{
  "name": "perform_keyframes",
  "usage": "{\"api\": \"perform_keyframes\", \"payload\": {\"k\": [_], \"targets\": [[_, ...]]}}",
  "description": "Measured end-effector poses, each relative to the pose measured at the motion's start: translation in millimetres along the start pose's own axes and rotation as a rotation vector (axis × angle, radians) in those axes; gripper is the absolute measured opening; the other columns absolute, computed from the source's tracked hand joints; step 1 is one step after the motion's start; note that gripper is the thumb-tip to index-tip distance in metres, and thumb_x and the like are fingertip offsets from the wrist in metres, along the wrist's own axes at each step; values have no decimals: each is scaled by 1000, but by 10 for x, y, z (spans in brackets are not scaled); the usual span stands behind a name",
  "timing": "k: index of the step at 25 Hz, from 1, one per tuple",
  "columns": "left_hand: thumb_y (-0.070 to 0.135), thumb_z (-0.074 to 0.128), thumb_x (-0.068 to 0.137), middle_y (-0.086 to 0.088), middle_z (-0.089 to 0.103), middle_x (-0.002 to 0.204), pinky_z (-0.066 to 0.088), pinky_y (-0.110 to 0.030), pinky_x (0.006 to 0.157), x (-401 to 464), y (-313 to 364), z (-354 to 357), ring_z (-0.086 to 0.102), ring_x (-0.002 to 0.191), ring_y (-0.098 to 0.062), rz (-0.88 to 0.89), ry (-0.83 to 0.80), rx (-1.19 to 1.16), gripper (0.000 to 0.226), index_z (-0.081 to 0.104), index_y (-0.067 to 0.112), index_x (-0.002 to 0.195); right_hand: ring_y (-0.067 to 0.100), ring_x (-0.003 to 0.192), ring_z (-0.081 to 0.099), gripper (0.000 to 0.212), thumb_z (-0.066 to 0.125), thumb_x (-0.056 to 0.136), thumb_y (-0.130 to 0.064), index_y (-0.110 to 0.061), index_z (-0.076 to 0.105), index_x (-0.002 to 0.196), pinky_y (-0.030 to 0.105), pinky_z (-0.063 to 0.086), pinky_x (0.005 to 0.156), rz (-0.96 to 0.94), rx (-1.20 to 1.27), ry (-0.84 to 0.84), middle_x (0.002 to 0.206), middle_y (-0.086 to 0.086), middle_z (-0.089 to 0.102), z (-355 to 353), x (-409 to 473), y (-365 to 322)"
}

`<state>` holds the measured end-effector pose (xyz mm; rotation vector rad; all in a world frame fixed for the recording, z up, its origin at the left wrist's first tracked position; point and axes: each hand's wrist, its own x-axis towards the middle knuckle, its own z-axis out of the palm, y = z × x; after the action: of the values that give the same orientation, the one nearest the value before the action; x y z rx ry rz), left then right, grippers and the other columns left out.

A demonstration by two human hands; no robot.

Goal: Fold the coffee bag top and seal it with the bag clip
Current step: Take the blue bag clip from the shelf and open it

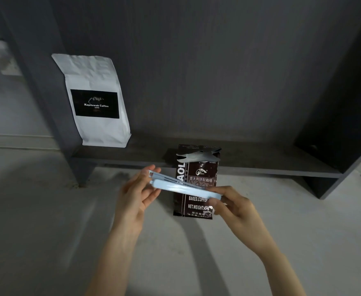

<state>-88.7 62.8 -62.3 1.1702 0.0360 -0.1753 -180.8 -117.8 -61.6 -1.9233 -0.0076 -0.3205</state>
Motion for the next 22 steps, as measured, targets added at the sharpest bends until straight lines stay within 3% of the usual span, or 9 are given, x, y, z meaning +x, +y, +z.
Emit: {"api": "perform_keyframes", "payload": {"k": [5, 9, 11, 15, 19, 22], "targets": [[22, 45, 89, 16, 74, 70, 52, -11, 53, 18, -8, -52, 68, 68, 1, 27, 2, 38, 19, 64, 24, 87, 5, 67, 59, 27, 54, 84, -12, -36, 65, 78, 19, 46, 65, 29, 55, -12, 79, -5, 66, -19, -31, 3], [19, 48, 87, 12, 73, 79, 52, -11, 54, 20, -19, -75, 68, 71, 1, 56, -22, 89, 16, 63, 25, 87, 1, 67, 62, 16, 53, 84, -7, -16, 66, 87, 12, 49, 64, 74, 187, 15, 79, 0, 68, -33, -25, 3], [16, 49, 86, 11, 71, 84, 52, -9, 56, 31, -14, -73, 68, 71, 2, 94, -34, 154, 15, 61, 25, 88, 5, 69, 65, 16, 53, 82, -11, -7, 65, 91, 15, 52, 67, 87, 232, 36, 75, 0, 71, -89, -5, 15], [21, 48, 87, 17, 74, 74, 52, -9, 64, 137, 68, 14, 67, 76, 4, 113, -102, 247, 15, 61, 27, 89, 12, 77, 68, 15, 52, 84, -10, -10, 66, 89, 19, 55, 69, 86, 240, 99, 73, -3, 74, -238, 100, -20], [25, 43, 90, 11, 68, 98, 47, -19, 75, 334, 165, 99, 66, 87, 2, 119, -148, 292, 18, 60, 30, 94, 8, 78, 69, 17, 50, 85, -7, -14, 66, 84, 14, 54, 67, 83, 300, 229, 68, -10, 74, -442, 292, -85], [26, 43, 90, 12, 64, 103, 45, -20, 81, 498, 195, 145, 62, 96, 0, 107, -156, 313, 17, 57, 33, 96, 4, 75, 68, 15, 50, 86, -9, -13, 65, 90, 11, 54, 70, 95, 273, 335, 70, -6, 73, -589, 454, -50]]}}
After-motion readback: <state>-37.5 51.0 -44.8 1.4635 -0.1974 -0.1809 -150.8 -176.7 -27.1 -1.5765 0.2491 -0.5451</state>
